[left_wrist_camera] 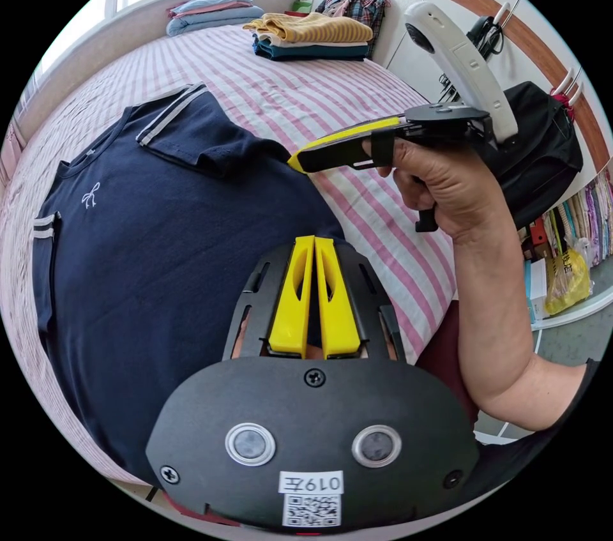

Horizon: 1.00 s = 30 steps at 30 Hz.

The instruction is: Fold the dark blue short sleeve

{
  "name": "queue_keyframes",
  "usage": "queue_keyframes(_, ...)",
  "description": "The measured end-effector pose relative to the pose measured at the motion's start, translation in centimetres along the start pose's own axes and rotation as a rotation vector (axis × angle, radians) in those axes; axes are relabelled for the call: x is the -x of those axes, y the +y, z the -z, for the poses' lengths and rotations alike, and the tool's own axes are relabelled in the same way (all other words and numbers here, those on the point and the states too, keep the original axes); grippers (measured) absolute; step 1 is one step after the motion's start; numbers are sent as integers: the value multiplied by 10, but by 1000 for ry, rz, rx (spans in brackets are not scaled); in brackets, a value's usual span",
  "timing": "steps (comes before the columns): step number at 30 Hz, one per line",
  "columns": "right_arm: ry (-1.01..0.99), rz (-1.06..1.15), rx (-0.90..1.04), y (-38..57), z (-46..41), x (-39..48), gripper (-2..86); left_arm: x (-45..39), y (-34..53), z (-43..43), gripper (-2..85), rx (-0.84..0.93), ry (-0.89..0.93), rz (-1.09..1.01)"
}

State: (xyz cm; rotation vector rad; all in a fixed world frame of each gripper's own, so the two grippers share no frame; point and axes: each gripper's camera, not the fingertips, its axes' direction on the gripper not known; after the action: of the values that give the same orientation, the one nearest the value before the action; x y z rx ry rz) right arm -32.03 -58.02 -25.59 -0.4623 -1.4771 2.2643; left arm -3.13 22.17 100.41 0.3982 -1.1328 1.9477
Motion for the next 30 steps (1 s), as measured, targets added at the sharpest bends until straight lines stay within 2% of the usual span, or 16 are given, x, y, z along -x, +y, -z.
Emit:
queue_keyframes(6,188,92,39,6,-15,40,-8,-6,18,9,6,2,-35,-20)
queue_keyframes(10,239,143,56,16,-24,60,-7,-1,37,23,7,-10,-12,11)
queue_keyframes(16,197,158,34,39,-30,70,2,3,77,40,7,-35,31,42)
queue_keyframes(25,171,142,-13,88,-38,81,63,2,125,55,7,-12,-18,14)
queue_keyframes(30,174,124,-28,118,-33,85,60,8,158,72,7,-26,-17,34)
